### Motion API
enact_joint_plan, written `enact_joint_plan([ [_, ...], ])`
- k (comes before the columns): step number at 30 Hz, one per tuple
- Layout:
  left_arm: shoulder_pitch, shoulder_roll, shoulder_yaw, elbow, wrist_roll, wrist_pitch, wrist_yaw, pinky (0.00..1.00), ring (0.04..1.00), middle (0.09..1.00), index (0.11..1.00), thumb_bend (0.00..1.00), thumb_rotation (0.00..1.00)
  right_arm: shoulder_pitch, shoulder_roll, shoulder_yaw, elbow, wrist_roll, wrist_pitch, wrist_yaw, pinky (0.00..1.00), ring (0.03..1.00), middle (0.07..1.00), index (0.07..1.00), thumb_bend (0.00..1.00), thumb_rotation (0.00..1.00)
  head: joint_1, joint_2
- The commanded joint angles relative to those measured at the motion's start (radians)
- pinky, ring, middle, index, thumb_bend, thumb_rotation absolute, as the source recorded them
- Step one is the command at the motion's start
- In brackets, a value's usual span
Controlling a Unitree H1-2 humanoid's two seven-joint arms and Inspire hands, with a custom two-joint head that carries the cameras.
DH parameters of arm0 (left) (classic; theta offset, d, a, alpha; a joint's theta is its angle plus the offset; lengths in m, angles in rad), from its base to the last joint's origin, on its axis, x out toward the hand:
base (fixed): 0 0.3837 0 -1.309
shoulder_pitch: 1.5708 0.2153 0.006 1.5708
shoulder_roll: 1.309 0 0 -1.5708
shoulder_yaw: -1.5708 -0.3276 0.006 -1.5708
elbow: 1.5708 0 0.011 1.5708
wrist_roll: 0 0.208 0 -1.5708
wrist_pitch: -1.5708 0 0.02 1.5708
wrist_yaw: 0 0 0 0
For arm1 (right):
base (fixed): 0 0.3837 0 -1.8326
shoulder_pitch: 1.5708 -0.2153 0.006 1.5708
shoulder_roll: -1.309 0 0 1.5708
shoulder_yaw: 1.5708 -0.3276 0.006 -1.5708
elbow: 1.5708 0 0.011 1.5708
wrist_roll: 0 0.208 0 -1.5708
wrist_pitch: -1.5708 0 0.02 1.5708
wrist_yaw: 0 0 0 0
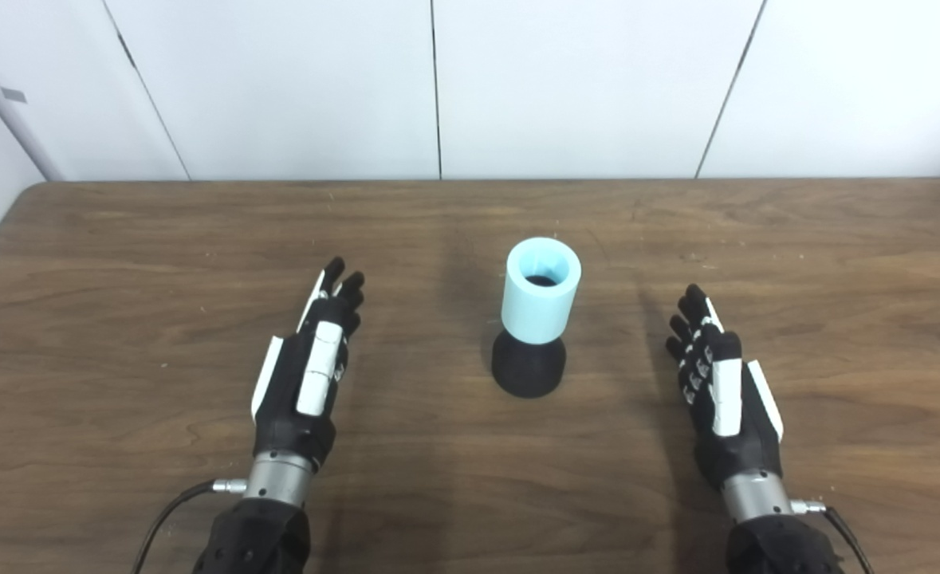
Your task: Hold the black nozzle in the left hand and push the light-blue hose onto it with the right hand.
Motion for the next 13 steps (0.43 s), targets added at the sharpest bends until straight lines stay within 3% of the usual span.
enact_joint_plan([
  [1,0.005,0.009,-0.002,-0.022,-0.006,-0.027,-0.003,1.00,0.969,0.946,0.966,0.75,0.87,-0.024,-0.011,-0.002,-0.003,0.019,-0.048,0.015,1.00,1.000,1.000,1.000,0.71,1.00,0.000,0.004],
  [13,0.011,0.004,-0.008,-0.032,-0.009,-0.022,-0.001,1.00,0.955,0.932,0.966,0.74,0.86,-0.016,-0.023,-0.004,-0.017,0.053,-0.044,0.019,1.00,1.000,1.000,1.000,0.72,1.00,0.018,0.007],
])
